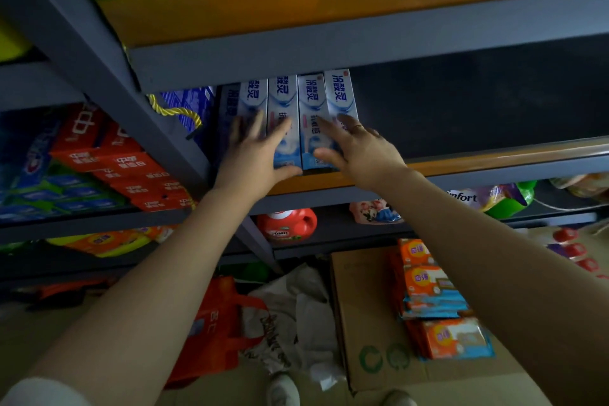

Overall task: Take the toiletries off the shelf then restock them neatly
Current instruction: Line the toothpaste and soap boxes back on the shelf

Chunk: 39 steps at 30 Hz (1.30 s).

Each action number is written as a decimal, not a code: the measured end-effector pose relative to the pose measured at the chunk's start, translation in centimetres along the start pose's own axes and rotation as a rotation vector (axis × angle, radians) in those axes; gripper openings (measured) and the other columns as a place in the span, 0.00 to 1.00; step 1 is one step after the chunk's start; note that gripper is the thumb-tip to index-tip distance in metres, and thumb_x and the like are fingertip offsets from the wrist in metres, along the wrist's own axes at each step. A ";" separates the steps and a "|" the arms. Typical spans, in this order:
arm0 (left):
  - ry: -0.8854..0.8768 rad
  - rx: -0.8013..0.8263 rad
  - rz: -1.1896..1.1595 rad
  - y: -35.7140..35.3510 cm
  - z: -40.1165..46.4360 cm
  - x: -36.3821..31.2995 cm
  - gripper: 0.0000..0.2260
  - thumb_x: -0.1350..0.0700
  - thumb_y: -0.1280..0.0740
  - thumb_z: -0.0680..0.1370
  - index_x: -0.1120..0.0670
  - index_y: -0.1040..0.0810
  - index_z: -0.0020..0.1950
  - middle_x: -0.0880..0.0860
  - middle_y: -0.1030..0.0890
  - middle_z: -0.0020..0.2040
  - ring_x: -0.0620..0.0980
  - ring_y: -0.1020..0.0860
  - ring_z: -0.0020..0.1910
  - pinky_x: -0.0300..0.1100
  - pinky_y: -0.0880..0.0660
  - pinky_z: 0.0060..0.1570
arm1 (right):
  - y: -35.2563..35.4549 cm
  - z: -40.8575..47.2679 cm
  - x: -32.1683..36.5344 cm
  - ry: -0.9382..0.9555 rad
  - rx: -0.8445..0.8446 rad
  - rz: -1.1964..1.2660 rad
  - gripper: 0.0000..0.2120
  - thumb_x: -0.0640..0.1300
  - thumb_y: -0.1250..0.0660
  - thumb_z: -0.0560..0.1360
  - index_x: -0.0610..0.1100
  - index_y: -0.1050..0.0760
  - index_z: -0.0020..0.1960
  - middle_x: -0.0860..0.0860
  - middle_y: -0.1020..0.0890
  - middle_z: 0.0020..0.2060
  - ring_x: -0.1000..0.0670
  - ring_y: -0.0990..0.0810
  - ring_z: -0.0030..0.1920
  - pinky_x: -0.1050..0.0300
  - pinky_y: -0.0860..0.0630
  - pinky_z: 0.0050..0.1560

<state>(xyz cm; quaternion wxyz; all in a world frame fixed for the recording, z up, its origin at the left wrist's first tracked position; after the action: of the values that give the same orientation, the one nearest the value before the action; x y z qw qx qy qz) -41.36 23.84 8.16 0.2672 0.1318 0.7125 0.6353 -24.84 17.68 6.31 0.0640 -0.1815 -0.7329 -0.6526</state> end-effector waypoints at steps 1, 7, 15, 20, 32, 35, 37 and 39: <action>-0.001 -0.003 -0.019 0.1 0.0 0.0 0.37 0.41 0.32 0.71 0.41 0.48 0.75 0.50 0.54 0.77 0.61 0.56 0.75 0.60 0.44 0.69 | 0.0 -0.2 -0.2 0.029 0.003 -0.079 0.35 0.68 0.48 0.74 0.57 0.56 0.75 0.49 0.47 0.75 0.39 0.41 0.71 0.40 0.39 0.68; -0.004 -0.014 -0.176 0.6 0.4 0.1 0.38 0.45 0.28 0.70 0.44 0.43 0.75 0.49 0.52 0.77 0.55 0.44 0.74 0.52 0.38 0.67 | 0.3 -0.3 0.3 0.087 -0.063 -0.251 0.26 0.58 0.48 0.79 0.55 0.50 0.75 0.49 0.37 0.73 0.43 0.44 0.73 0.37 0.50 0.72; -0.072 -0.007 -0.180 0.5 0.1 0.0 0.35 0.52 0.30 0.73 0.46 0.44 0.75 0.47 0.53 0.77 0.53 0.43 0.74 0.49 0.36 0.66 | 0.1 0.6 0.1 0.096 -0.028 -0.025 0.20 0.51 0.47 0.80 0.53 0.39 0.72 0.51 0.40 0.72 0.47 0.46 0.73 0.42 0.31 0.63; -0.096 0.006 -0.161 0.4 0.2 0.2 0.35 0.50 0.29 0.72 0.47 0.42 0.75 0.49 0.52 0.77 0.54 0.41 0.73 0.49 0.36 0.67 | -0.8 0.1 0.3 0.120 0.082 -0.080 0.24 0.56 0.54 0.80 0.57 0.52 0.75 0.57 0.52 0.76 0.52 0.61 0.75 0.42 0.40 0.69; -0.210 -0.081 0.064 0.1 0.1 0.2 0.37 0.42 0.31 0.71 0.57 0.40 0.74 0.56 0.45 0.76 0.56 0.49 0.75 0.53 0.50 0.72 | 0.1 -2.4 -0.6 0.136 -0.006 0.075 0.23 0.53 0.47 0.80 0.52 0.44 0.74 0.53 0.47 0.76 0.49 0.50 0.75 0.43 0.36 0.69; -0.148 -0.042 0.084 0.2 0.1 0.4 0.36 0.42 0.34 0.73 0.52 0.45 0.75 0.52 0.50 0.77 0.58 0.52 0.75 0.58 0.47 0.71 | -0.1 -1.1 -1.4 -0.048 0.006 0.115 0.26 0.51 0.48 0.81 0.50 0.52 0.76 0.52 0.55 0.76 0.44 0.46 0.74 0.44 0.33 0.67; -0.050 0.017 0.043 0.2 0.1 0.6 0.37 0.40 0.34 0.73 0.47 0.48 0.76 0.50 0.55 0.77 0.62 0.55 0.74 0.63 0.47 0.69 | -0.5 -0.5 -1.3 -0.093 0.037 0.096 0.25 0.50 0.48 0.81 0.51 0.52 0.76 0.51 0.57 0.76 0.42 0.33 0.68 0.46 0.26 0.56; 0.033 0.060 -0.034 0.1 0.2 0.5 0.41 0.37 0.33 0.70 0.43 0.52 0.76 0.51 0.59 0.77 0.64 0.52 0.74 0.62 0.43 0.67 | -0.5 -0.1 -1.2 -0.102 0.008 0.109 0.24 0.49 0.47 0.80 0.52 0.49 0.75 0.51 0.55 0.76 0.42 0.27 0.62 0.47 0.24 0.48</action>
<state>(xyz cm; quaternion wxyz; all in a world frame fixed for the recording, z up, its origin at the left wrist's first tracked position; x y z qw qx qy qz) -41.71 24.28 8.18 0.2622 0.1171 0.7377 0.6110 -23.93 17.28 5.44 0.0629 -0.2537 -0.7269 -0.6351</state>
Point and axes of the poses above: each hand's wrist, its own z-axis towards the middle knuckle, its own y-axis out of the back of the hand, x = y × z, the point moved 3 cm from there along z, towards the middle knuckle
